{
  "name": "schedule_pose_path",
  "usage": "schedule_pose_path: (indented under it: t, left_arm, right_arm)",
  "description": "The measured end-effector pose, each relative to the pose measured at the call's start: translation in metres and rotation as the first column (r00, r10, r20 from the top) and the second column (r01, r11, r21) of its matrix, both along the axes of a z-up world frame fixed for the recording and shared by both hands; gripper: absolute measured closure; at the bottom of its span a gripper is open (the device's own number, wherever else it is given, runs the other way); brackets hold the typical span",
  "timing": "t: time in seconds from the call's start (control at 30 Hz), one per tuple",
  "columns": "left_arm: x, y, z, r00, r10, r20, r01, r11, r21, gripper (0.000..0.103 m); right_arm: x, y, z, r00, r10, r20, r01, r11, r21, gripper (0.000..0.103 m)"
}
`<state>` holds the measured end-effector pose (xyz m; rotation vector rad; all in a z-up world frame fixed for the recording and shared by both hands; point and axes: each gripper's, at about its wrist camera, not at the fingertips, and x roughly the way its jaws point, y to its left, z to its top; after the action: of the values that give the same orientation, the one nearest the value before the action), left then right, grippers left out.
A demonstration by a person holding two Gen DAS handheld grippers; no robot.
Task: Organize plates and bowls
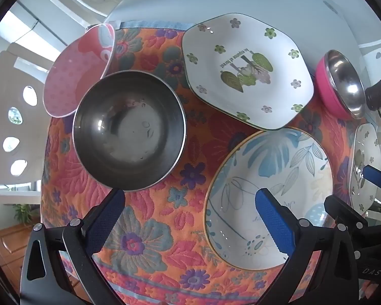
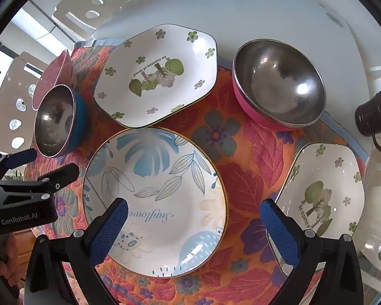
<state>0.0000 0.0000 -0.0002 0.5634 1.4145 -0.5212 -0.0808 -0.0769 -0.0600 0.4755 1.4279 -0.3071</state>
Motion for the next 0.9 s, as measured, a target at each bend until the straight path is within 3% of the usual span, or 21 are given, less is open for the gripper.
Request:
schedule_pose_path:
  t: [0.9]
  left_arm:
    - [-0.014, -0.010, 0.009, 1.000, -0.026, -0.015, 0.025, 0.999, -0.028, 0.001]
  right_arm:
    - [-0.008, -0.004, 0.007, 1.000, -0.014, -0.015, 0.014, 1.000, -0.003, 0.000]
